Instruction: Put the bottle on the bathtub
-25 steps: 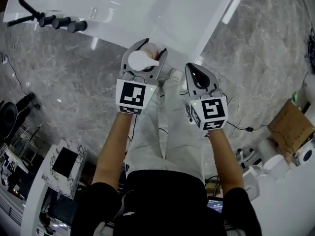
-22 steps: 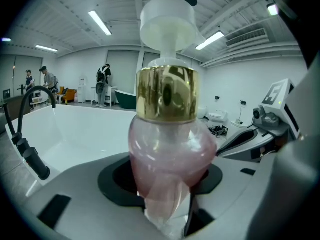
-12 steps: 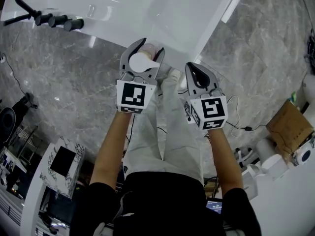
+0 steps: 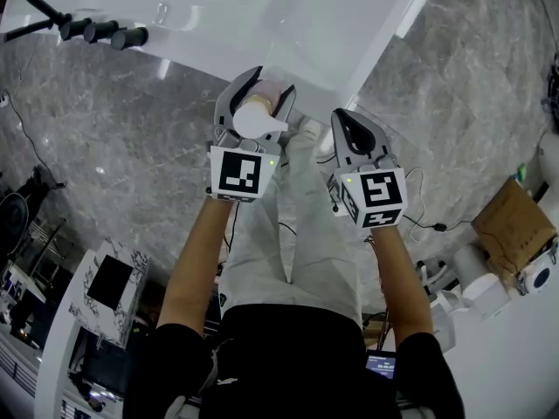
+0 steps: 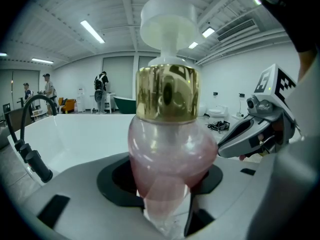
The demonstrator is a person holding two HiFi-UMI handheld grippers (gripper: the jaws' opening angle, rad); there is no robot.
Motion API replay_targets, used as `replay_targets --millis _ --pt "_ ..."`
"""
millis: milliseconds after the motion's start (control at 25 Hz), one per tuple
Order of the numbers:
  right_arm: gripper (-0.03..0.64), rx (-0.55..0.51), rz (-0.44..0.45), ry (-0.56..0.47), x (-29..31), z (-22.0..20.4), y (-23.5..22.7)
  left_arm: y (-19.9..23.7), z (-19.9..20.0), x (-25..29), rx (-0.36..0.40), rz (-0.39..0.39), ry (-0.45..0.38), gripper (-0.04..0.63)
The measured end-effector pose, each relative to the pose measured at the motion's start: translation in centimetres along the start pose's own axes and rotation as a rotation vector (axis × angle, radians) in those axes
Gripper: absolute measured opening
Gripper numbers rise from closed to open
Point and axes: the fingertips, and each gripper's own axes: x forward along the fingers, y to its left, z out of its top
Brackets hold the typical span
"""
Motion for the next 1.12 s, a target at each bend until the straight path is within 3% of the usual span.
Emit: replay_targets --millis 280,480,720,1120 --pt "0.024 0.006 0.002 0.003 0.3 -0.3 0.2 -0.2 -0.5 -0.1 -0.003 0.008 0.014 0.232" --pt "0.024 0.013 0.003 0.005 0.3 -0.5 0.5 0.1 -0.6 0.0 0.019 0.016 0.003 0.270" --pt "0.024 0.010 0.003 0.005 0.2 -0.5 0.9 -0.3 -1.0 -0.3 0.025 -0.018 0.000 0.318" --pt "0.024 -0.003 -0.009 -0.031 -1.5 1.9 1.6 -1.6 -1.4 -2.6 0.019 -0.069 0.053 0.320"
